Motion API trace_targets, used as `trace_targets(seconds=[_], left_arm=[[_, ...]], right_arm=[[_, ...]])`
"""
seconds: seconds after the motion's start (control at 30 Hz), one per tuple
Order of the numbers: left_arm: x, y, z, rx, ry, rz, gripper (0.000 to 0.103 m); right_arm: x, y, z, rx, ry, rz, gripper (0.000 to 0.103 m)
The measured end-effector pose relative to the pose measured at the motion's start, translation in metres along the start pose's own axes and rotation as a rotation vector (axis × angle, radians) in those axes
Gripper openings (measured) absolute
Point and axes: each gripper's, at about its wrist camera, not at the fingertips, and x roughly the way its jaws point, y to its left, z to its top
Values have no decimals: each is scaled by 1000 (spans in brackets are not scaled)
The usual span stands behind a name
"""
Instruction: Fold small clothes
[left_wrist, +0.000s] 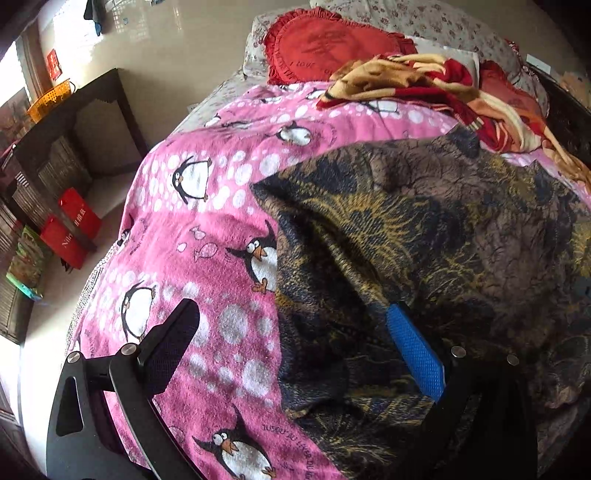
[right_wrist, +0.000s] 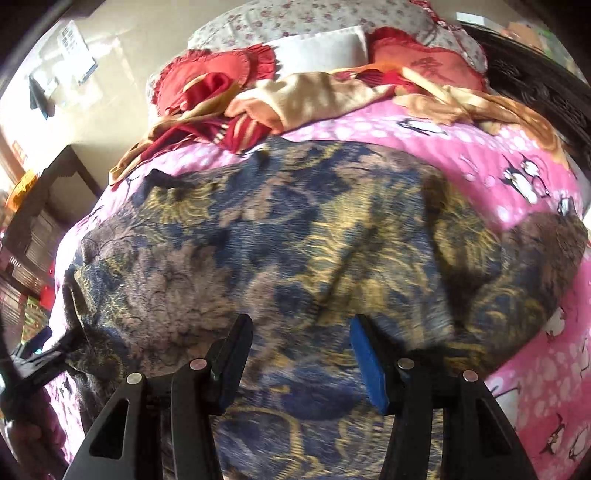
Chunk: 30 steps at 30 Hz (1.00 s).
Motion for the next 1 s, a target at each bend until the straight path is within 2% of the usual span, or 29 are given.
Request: trace_targets(seconds=[0.2, 0.4, 0.5, 0.67, 0.87, 1.0], left_arm=[[-24, -28, 2, 67, -55, -26, 102], [-19, -48, -6, 80, -36, -19, 102], [-13, -55, -14, 82, -20, -6, 102], [-9, -64, -19, 97, -9, -12, 102], [-5, -70, -18, 91, -8, -48, 102], [12, -74, -22, 72, 47, -51, 102]], right_arm=[[3, -4, -5, 6, 17, 8, 53], [-10, -13, -11, 35, 1, 18, 53], [-3, -23, -18, 60, 28, 15, 53], [-5, -20, -22, 30, 22, 10, 53], [-26, -33, -12, 96, -61, 22, 54], [-2, -38, -6, 101, 21, 12, 55]])
